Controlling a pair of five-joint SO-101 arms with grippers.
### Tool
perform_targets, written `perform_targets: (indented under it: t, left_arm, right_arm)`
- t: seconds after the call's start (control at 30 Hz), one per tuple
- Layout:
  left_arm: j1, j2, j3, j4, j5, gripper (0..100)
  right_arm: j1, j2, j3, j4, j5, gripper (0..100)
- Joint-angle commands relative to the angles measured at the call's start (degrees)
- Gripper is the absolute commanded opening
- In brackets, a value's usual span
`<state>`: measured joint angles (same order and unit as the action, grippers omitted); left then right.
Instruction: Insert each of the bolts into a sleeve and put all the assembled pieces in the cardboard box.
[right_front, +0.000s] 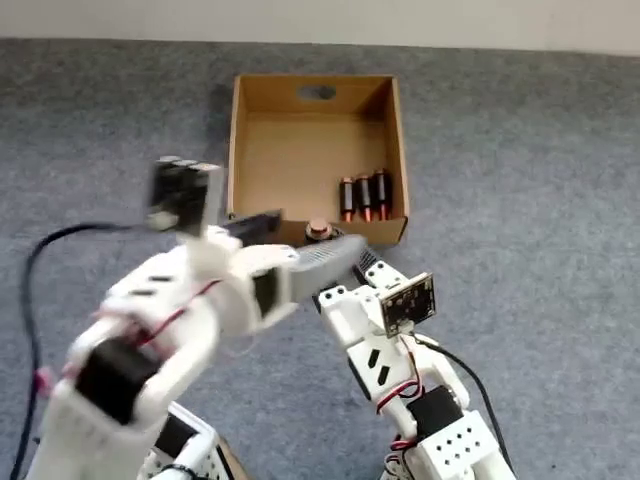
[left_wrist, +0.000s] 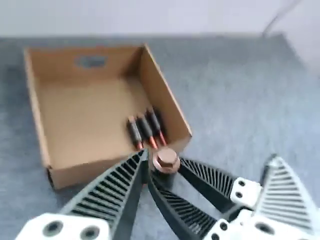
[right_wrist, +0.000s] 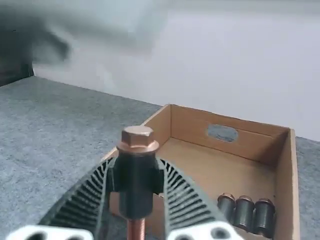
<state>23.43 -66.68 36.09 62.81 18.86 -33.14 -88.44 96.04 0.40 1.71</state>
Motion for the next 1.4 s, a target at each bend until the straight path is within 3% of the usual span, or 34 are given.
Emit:
perform_targets:
  t: [0.0,0.07,0.13,0.2,0.37,0.5,0.57,0.7,0.8,0.93,1.2,1.37]
  left_arm:
    - [-8.5,-5.1,-2.2,2.5,-0.2,12]
    - [-15.2,-7.0,0.2,3.9,-0.3,0]
    - [-21.7,-8.5,4.8,4.7,-2.6,5]
    - [-27.4,-9.8,10.2,5.1,-8.1,4]
    - [-43.2,-13.5,29.5,4.4,-22.9,2]
    - [-52.3,-18.2,44.7,-4.2,-39.5,4]
    - [-54.9,-21.6,50.6,-9.8,-44.2,4]
    - [-57.6,-29.2,58.9,-10.7,-42.4,4]
    - [-57.5,-33.7,61.3,-5.0,-42.5,4]
    - [-56.3,-37.3,61.1,4.7,-42.6,4]
    - [-56.2,-37.0,61.1,5.5,-42.6,4]
    - [-56.2,-37.0,61.1,5.5,-42.7,4]
  right_arm:
    - [0.0,-1.0,6.1,-1.3,0.4,0.7]
    - [0.0,-1.0,6.2,-1.3,0.4,0.7]
    - [0.0,-1.0,6.1,-1.2,0.4,0.7]
    - [0.0,-1.0,5.8,-0.3,0.4,0.7]
    - [0.0,-1.0,-4.4,16.1,0.4,0.7]
    - [0.0,-0.6,-18.1,29.9,0.4,0.7]
    - [0.0,-0.6,-24.6,34.2,0.4,0.8]
    - [0.0,0.6,-37.6,40.5,0.4,0.8]
    - [0.0,7.0,-46.8,42.0,0.4,0.8]
    - [3.1,23.7,-56.9,41.6,0.3,0.8]
    - [10.6,60.8,-74.5,40.3,0.3,0.8]
    - [8.9,78.3,-85.8,40.2,-3.2,0.7]
